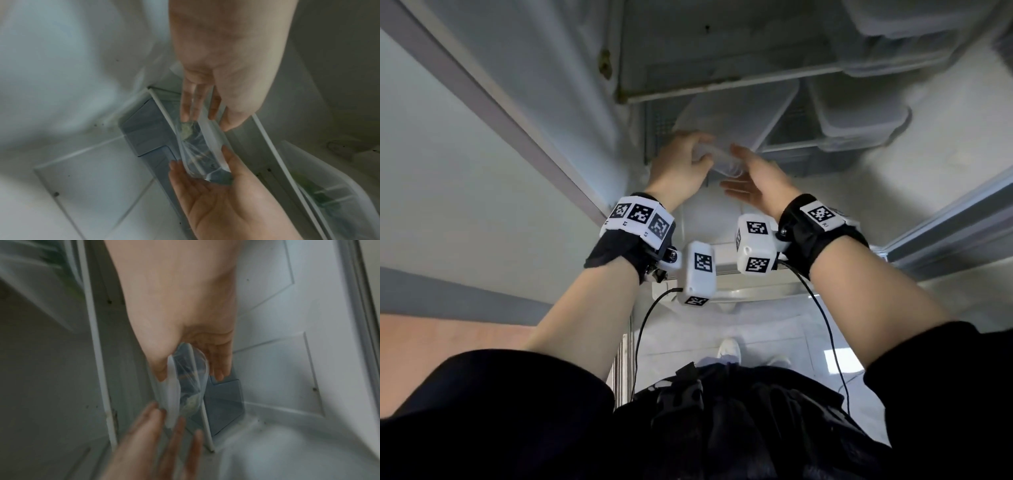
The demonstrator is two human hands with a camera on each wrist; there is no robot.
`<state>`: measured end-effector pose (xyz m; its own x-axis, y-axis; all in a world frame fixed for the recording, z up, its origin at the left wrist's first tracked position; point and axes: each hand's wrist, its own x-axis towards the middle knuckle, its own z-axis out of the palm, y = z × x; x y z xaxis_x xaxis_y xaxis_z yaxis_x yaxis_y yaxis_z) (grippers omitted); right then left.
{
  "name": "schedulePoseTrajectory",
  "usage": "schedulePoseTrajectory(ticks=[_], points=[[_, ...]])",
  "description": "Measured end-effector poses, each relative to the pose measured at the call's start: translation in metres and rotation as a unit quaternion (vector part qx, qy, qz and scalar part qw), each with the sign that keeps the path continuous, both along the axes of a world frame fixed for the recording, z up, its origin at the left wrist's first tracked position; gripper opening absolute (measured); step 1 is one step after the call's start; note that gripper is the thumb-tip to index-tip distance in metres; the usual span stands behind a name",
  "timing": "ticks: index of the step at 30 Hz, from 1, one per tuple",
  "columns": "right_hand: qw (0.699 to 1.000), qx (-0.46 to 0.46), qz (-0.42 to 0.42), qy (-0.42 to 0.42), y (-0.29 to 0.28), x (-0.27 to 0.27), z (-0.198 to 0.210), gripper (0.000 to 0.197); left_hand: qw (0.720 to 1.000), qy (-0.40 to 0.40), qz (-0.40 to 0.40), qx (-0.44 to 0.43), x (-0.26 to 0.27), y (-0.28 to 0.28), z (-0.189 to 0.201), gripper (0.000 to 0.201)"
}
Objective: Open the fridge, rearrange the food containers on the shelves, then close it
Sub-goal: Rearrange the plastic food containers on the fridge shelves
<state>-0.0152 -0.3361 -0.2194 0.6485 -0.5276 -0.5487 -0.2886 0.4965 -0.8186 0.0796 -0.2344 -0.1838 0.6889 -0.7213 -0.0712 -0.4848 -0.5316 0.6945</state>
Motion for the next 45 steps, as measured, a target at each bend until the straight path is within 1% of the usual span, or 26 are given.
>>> schedulePoseTrajectory(ticks=[1,3,5,7,8,11,13,15,16,19,21,22,23,24,25,27,29,32,35,38,42,45], points=[[1.0,0.009,-0.015,0.0,0.0,-0.001,0.001,0.033,1.0,0.001,0.002,0.01,0.0,0.001,0.0,0.032],[0.999,0.019,-0.05,0.002,0.0,-0.005,0.0,0.028,1.0,0.008,0.022,0.01,-0.002,0.002,0.001,0.037],[0.996,0.02,-0.091,-0.006,0.001,-0.013,0.001,0.035,0.998,0.023,0.053,0.006,-0.005,0.003,0.004,0.038],[0.992,0.012,-0.126,-0.011,0.002,-0.024,0.003,0.05,0.995,0.05,0.083,0.014,-0.008,0.004,0.008,0.041],[0.99,0.006,-0.137,-0.012,0.003,-0.03,0.005,0.051,0.992,0.074,0.098,0.025,-0.011,0.004,0.01,0.046],[0.984,-0.009,-0.175,-0.014,0.009,-0.05,0.022,0.035,0.978,0.156,0.137,0.036,-0.025,0.006,0.016,0.056],[0.98,-0.027,-0.195,-0.007,0.014,-0.065,0.035,0.033,0.965,0.218,0.148,0.009,-0.039,0.01,0.022,0.048],[0.978,-0.049,-0.203,0.01,0.018,-0.082,0.045,0.033,0.956,0.26,0.134,-0.023,-0.054,0.014,0.026,0.038],[0.977,-0.063,-0.203,0.019,0.02,-0.091,0.05,0.031,0.951,0.28,0.127,-0.034,-0.061,0.017,0.028,0.037],[0.976,-0.096,-0.195,0.024,0.028,-0.118,0.064,0.028,0.926,0.347,0.136,-0.064,-0.087,0.027,0.035,0.049],[0.976,-0.11,-0.186,0.01,0.035,-0.133,0.072,0.031,0.916,0.362,0.155,-0.079,-0.105,0.036,0.041,0.066],[0.977,-0.114,-0.182,0.003,0.039,-0.14,0.075,0.038,0.916,0.357,0.162,-0.087,-0.113,0.04,0.044,0.075],[0.977,-0.117,-0.178,-0.003,0.042,-0.147,0.079,0.046,0.917,0.35,0.163,-0.097,-0.12,0.044,0.046,0.078],[0.977,-0.122,-0.176,-0.011,0.044,-0.153,0.082,0.051,0.919,0.342,0.161,-0.109,-0.127,0.048,0.05,0.077],[0.977,-0.124,-0.173,-0.019,0.047,-0.159,0.087,0.052,0.921,0.335,0.158,-0.123,-0.135,0.052,0.054,0.072],[0.975,-0.13,-0.175,-0.033,0.048,-0.169,0.095,0.048,0.922,0.322,0.145,-0.157,-0.149,0.059,0.063,0.054],[0.972,-0.138,-0.183,-0.048,0.047,-0.176,0.103,0.037,0.923,0.311,0.124,-0.19,-0.16,0.063,0.071,0.041],[0.968,-0.142,-0.194,-0.071,0.047,-0.179,0.116,0.028,0.922,0.293,0.103,-0.231,-0.166,0.064,0.083,0.036],[0.966,-0.137,-0.193,-0.099,0.045,-0.172,0.127,0.022,0.922,0.254,0.097,-0.277,-0.162,0.058,0.094,0.038],[0.966,-0.126,-0.199,-0.108,0.037,-0.156,0.135,0.026,0.925,0.194,0.091,-0.313,-0.151,0.049,0.102,0.046],[0.969,-0.098,-0.204,-0.1,0.021,-0.128,0.138,0.042,0.936,0.122,0.09,-0.318,-0.125,0.033,0.105,0.061],[0.971,-0.082,-0.203,-0.097,0.01,-0.107,0.137,0.038,0.949,0.073,0.054,-0.302,-0.1,0.019,0.102,0.067]])
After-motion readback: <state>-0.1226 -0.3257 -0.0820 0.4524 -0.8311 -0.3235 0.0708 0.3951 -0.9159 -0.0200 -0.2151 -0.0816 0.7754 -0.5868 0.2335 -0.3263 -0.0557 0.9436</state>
